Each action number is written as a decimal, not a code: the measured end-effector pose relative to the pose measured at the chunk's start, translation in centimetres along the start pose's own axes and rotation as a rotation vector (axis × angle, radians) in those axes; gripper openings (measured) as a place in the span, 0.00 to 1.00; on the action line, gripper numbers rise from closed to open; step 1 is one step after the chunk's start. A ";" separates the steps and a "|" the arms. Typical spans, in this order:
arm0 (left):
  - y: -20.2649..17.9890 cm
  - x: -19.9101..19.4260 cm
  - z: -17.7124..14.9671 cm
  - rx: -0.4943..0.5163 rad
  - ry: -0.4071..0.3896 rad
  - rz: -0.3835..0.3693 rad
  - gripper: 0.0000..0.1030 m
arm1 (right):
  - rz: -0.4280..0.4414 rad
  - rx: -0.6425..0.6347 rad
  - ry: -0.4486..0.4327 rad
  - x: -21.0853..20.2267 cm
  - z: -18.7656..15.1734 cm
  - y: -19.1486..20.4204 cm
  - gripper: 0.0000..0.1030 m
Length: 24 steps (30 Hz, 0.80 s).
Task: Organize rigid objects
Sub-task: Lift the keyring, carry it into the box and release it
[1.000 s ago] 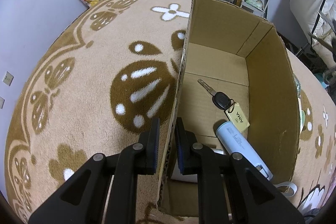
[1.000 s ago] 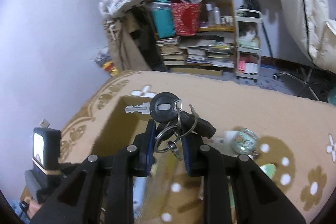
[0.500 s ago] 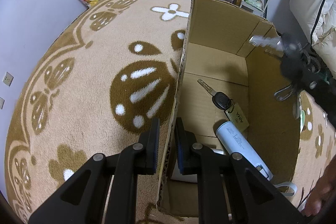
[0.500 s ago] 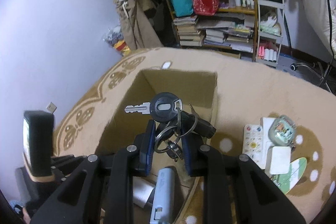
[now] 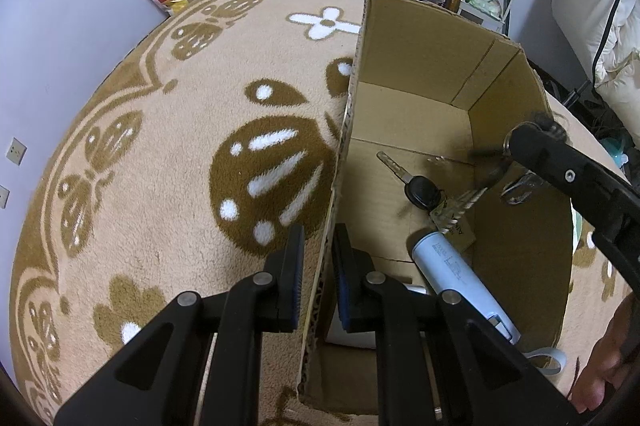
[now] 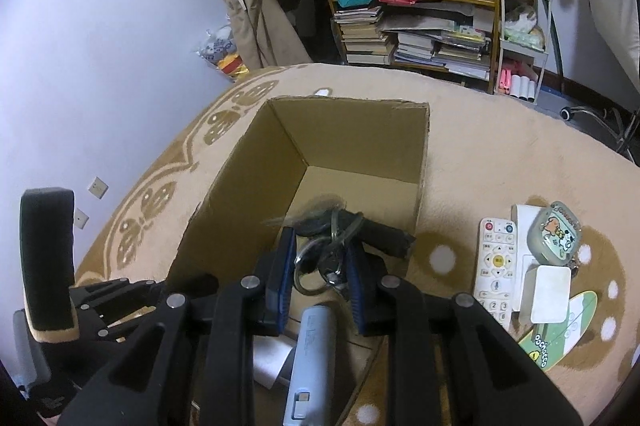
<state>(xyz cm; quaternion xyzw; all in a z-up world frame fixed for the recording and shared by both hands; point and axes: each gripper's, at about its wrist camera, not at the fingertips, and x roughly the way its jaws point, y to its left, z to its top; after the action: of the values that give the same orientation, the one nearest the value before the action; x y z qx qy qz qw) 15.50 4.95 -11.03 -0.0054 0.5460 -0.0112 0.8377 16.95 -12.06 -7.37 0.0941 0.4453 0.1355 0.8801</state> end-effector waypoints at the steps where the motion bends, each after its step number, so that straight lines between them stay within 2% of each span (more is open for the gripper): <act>1: 0.0 0.0 0.0 -0.002 0.001 -0.002 0.13 | 0.009 0.008 0.002 0.0 0.1 0.0 0.25; 8: 0.1 0.1 0.1 0.002 -0.002 -0.002 0.13 | 0.034 0.030 -0.028 -2.1 0.7 -0.8 0.27; 10: 0.1 0.0 0.1 0.000 -0.003 -0.002 0.13 | 0.030 0.042 -0.047 -3.1 0.8 -1.5 0.37; 12: 0.1 0.1 0.1 0.002 -0.003 -0.001 0.13 | 0.013 0.045 -0.075 -3.9 0.9 -2.2 0.63; 15: 0.1 0.1 0.1 0.007 -0.004 0.001 0.13 | -0.037 0.055 -0.123 -5.2 0.5 -3.9 0.65; 17: 0.1 0.1 0.1 0.003 -0.003 -0.001 0.13 | -0.058 0.077 -0.116 -5.4 0.2 -5.3 0.67; 21: 0.2 0.1 0.1 0.004 -0.003 0.000 0.13 | -0.118 0.109 -0.102 -5.5 -1.0 -8.1 0.79; 24: 0.1 0.1 0.2 0.011 -0.004 0.007 0.13 | -0.152 0.145 -0.096 -5.4 -1.8 -10.4 0.79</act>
<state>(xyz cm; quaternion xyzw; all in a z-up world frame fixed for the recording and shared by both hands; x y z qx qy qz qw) 15.76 5.10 -11.05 0.0011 0.5441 -0.0113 0.8389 14.10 -23.58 -7.32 0.1296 0.4173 0.0313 0.8989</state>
